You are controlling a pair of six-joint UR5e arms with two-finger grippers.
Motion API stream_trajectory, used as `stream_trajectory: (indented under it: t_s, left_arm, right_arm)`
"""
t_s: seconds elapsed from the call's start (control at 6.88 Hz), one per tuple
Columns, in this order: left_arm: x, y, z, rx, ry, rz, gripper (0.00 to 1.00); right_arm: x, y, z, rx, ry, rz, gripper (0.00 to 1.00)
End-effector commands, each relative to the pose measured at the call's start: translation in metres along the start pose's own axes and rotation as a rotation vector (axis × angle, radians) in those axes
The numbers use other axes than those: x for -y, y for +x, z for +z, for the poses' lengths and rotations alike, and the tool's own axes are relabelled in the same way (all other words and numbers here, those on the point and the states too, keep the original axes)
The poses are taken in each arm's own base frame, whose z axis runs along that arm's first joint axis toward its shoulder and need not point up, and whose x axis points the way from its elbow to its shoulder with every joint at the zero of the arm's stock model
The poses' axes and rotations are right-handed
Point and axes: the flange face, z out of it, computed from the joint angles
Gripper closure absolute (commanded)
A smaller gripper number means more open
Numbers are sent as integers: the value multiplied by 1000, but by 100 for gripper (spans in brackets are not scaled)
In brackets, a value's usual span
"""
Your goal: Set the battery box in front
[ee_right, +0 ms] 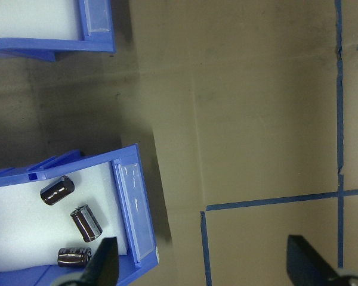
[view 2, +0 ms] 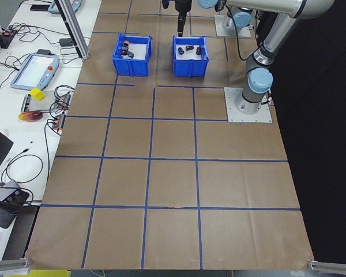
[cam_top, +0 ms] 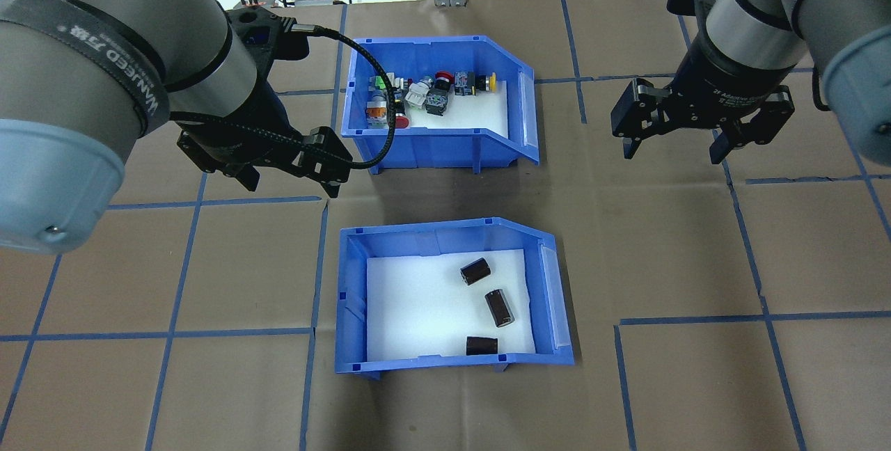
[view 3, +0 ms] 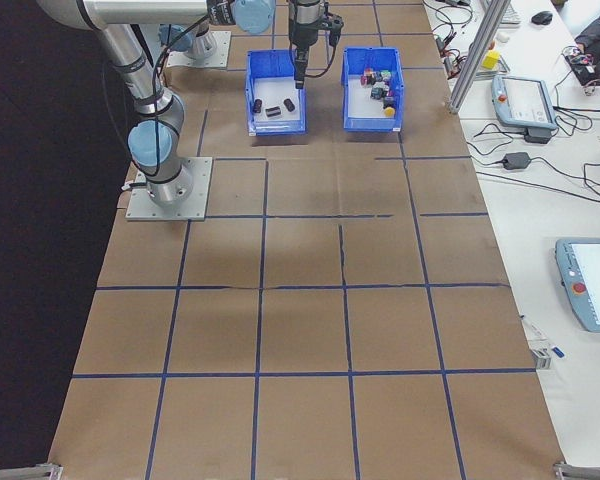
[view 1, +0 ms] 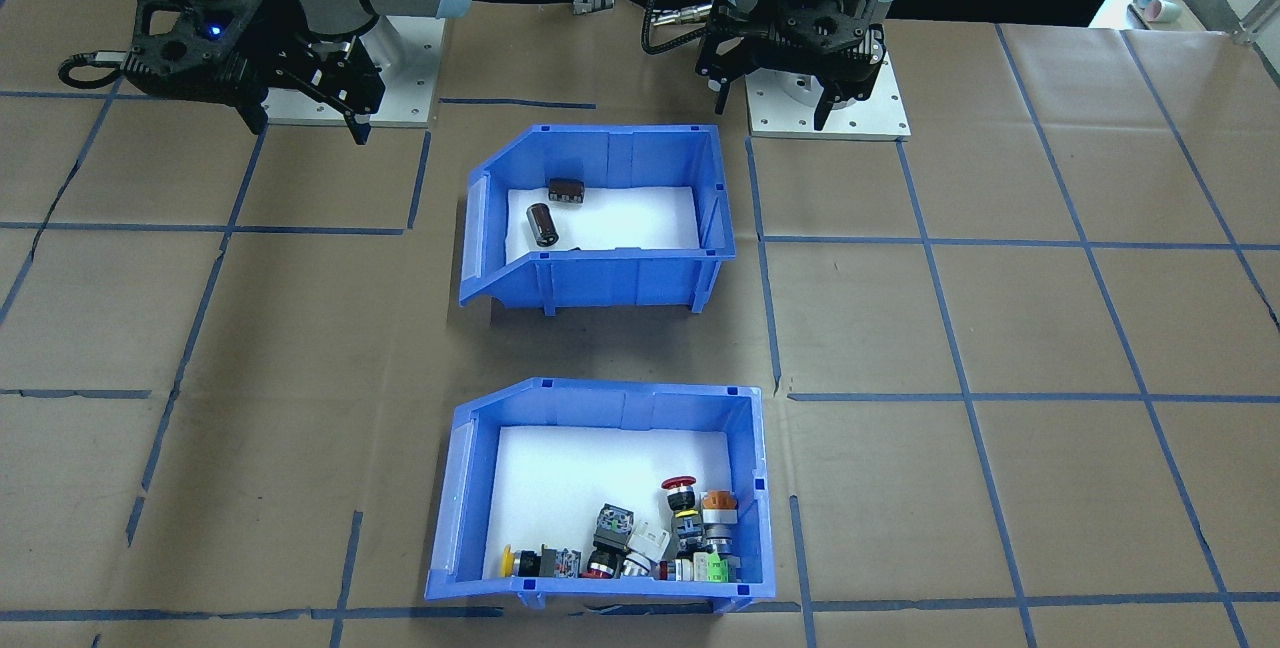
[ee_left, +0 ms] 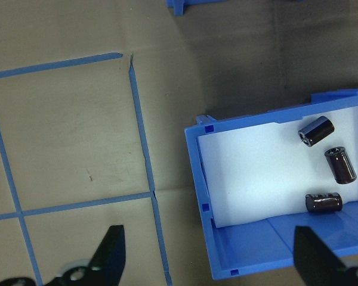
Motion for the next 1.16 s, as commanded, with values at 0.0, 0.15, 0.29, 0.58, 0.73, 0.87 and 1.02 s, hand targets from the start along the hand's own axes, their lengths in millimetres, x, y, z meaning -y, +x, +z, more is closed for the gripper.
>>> stream_trajectory:
  t_s: [0.0, 0.15, 0.29, 0.58, 0.73, 0.87, 1.02]
  left_arm:
    - [-3, 1, 2, 1, -5, 3, 0]
    - [-6, 1, 2, 1, -2, 3, 0]
    - [-4, 1, 8, 0, -7, 3, 0]
    - [-6, -2, 7, 28, -7, -25, 0]
    - [-10, -2, 4, 24, 2, -152, 0]
    - [-7, -2, 6, 20, -8, -280, 0]
    - [-9, -3, 7, 31, -8, -374, 0]
  right_arm:
    - [1, 1, 0, 0, 4, 2, 0]
    - [1, 1, 1, 0, 2, 2, 0]
    - [1, 1, 1, -1, 1, 2, 0]
    - [-1, 0, 0, -1, 1, -20, 0]
    - [0, 0, 0, 3, 2, -32, 0]
    - [7, -1, 4, 4, -7, -126, 0]
    - [20, -3, 14, 4, -27, -184, 0]
